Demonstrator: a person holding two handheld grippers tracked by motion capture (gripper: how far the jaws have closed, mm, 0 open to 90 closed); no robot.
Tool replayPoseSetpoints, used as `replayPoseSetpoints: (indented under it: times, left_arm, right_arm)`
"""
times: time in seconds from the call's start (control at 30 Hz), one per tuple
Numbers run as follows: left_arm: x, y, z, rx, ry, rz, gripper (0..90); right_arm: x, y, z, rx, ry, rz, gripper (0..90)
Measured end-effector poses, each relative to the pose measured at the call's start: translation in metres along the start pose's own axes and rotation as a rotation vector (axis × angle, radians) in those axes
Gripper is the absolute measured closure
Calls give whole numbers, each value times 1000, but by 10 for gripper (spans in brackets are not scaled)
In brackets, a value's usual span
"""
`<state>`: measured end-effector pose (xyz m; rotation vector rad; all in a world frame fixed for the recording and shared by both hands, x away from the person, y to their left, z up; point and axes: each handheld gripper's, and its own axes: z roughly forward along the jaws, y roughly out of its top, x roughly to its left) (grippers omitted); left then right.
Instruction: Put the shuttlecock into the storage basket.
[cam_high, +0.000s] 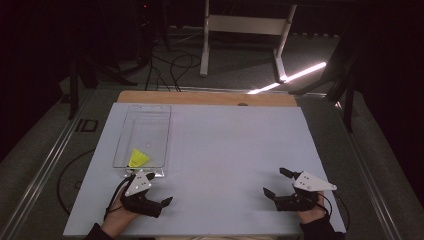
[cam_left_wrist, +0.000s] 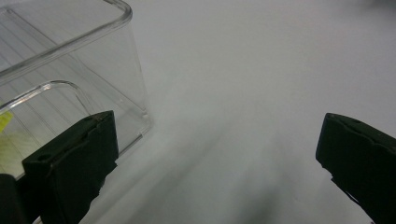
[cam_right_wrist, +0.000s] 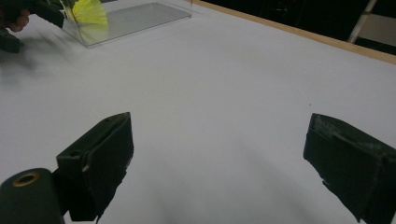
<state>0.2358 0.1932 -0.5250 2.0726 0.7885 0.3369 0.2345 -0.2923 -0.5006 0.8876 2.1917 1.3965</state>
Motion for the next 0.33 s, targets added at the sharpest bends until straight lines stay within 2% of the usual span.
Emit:
replayPoseSetpoints:
  times: [0.33]
  left_arm:
    - [0, 0, 1, 6, 4, 3, 0]
  right_arm:
    - [0, -1, 1, 4, -1, 3, 85]
